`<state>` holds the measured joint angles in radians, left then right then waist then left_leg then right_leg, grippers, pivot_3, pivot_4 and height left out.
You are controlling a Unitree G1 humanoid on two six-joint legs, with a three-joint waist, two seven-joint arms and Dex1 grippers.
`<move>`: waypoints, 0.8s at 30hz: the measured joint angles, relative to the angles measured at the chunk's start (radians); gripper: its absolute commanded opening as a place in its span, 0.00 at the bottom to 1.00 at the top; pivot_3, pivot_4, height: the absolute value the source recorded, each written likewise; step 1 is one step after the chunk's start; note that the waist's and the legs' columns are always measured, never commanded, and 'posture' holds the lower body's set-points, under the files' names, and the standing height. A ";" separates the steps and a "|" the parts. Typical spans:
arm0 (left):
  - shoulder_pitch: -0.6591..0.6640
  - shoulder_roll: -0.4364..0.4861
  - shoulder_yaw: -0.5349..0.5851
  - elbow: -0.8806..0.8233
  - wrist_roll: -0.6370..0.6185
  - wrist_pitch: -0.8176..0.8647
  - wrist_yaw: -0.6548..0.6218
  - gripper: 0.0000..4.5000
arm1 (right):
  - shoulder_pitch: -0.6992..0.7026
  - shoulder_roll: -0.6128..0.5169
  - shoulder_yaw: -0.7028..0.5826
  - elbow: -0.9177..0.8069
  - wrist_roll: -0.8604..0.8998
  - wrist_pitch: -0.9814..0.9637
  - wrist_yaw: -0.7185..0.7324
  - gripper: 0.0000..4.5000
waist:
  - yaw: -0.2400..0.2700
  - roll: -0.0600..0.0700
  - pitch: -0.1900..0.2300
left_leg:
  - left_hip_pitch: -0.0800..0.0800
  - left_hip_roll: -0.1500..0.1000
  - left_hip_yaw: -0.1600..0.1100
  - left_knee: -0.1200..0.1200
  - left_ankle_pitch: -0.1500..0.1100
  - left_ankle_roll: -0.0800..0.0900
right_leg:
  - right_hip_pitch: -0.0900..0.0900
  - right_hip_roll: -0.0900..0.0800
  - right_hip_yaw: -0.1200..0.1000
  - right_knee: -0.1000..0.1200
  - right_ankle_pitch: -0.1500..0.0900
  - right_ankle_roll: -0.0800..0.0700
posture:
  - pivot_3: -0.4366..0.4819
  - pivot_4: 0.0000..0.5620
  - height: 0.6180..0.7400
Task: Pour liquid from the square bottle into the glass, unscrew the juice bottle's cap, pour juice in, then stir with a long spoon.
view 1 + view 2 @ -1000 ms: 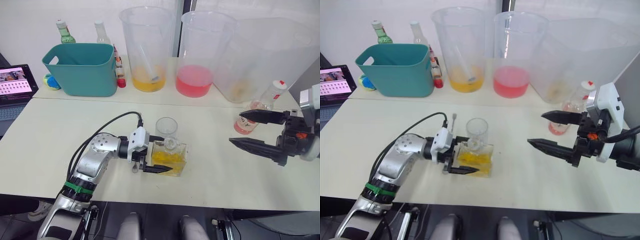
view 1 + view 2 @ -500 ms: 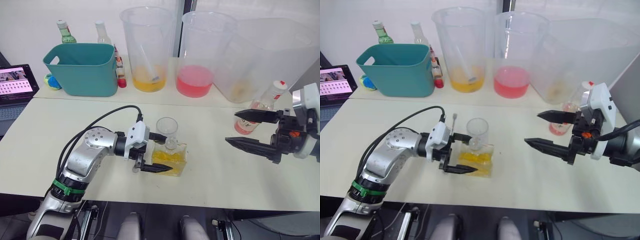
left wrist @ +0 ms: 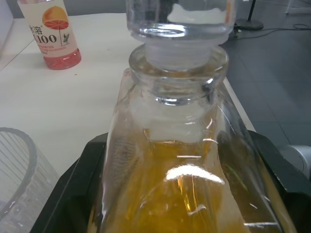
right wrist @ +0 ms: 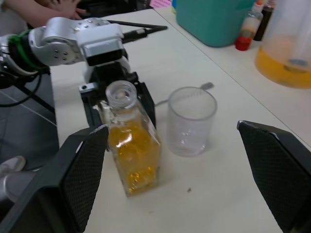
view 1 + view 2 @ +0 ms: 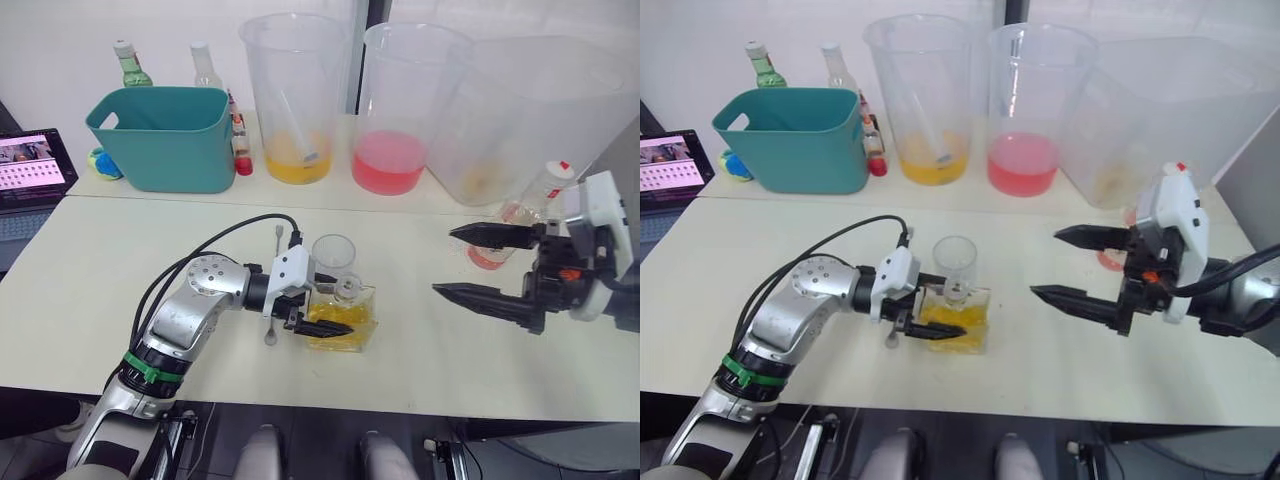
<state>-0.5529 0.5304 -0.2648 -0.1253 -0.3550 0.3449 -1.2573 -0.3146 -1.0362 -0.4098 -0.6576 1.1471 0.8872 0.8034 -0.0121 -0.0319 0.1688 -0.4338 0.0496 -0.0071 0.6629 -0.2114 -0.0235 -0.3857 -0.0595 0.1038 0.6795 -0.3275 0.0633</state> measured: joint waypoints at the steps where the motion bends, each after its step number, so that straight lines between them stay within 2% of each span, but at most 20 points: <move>1: 0.000 0.001 0.000 0.001 0.000 0.000 -0.001 0.62 | -0.027 0.008 0.021 -0.006 0.012 -0.002 -0.009 1.00 | 0.000 0.000 0.000 | 0.000 0.000 0.000 0.000 0.000 0.000 | 0.000 0.000 0.000 0.000 0.000 0.000 | 0.48 0.27 0.89; 3: -0.001 0.002 0.000 0.003 -0.001 0.000 -0.001 0.62 | -0.122 0.025 0.094 -0.020 0.020 -0.003 -0.043 1.00 | -0.001 0.000 0.000 | 0.000 0.000 0.000 0.000 0.000 0.000 | 0.000 0.000 0.000 0.000 0.000 0.000 | 0.48 0.27 0.89; 6: 0.001 0.001 -0.003 0.002 -0.001 -0.001 0.001 0.62 | -0.177 0.039 0.192 -0.025 -0.013 -0.003 -0.069 1.00 | 0.000 0.000 0.000 | 0.000 0.000 -0.002 0.000 0.000 0.000 | 0.000 0.000 -0.002 0.000 0.000 0.000 | 0.48 0.27 0.89; 14: 0.013 -0.001 -0.003 -0.005 0.004 -0.013 0.016 0.62 | -0.220 0.204 0.428 0.002 -0.225 -0.051 -0.124 1.00 | 0.002 0.000 0.000 | -0.001 0.000 -0.003 0.002 0.000 0.000 | 0.000 0.000 -0.003 0.001 0.000 0.000 | 0.48 0.27 0.89; 18: 0.017 -0.001 -0.004 -0.007 0.009 -0.024 0.017 0.62 | -0.214 0.285 0.457 0.022 -0.275 -0.071 -0.142 1.00 | 0.002 0.000 0.000 | -0.002 0.000 -0.004 0.002 0.000 0.000 | 0.000 0.000 -0.004 0.001 0.000 0.000 | 0.48 0.27 0.89; 23: 0.023 0.003 -0.005 -0.008 0.010 -0.049 0.016 0.62 | -0.173 0.309 0.492 0.022 -0.335 -0.084 -0.135 1.00 | 0.001 0.000 0.000 | -0.002 0.000 -0.005 0.002 0.000 0.000 | 0.000 0.000 -0.005 0.001 0.000 0.000 | 0.48 0.27 0.89; 24: 0.023 0.005 -0.006 -0.008 0.011 -0.053 0.015 0.62 | -0.169 0.310 0.499 0.022 -0.345 -0.088 -0.133 0.94 | 0.000 0.000 0.000 | -0.002 0.000 -0.005 0.002 0.000 0.000 | 0.000 0.000 -0.005 0.001 0.000 0.000 | 0.48 0.27 0.89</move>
<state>-0.5296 0.5357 -0.2703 -0.1336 -0.3441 0.2917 -1.2427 -0.4840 -0.7261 0.0891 -0.6356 0.8022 0.7991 0.6707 -0.0119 -0.0316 0.1686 -0.4353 0.0493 -0.0119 0.6650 -0.2111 -0.0236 -0.3856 -0.0596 0.0992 0.6810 -0.3274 0.0632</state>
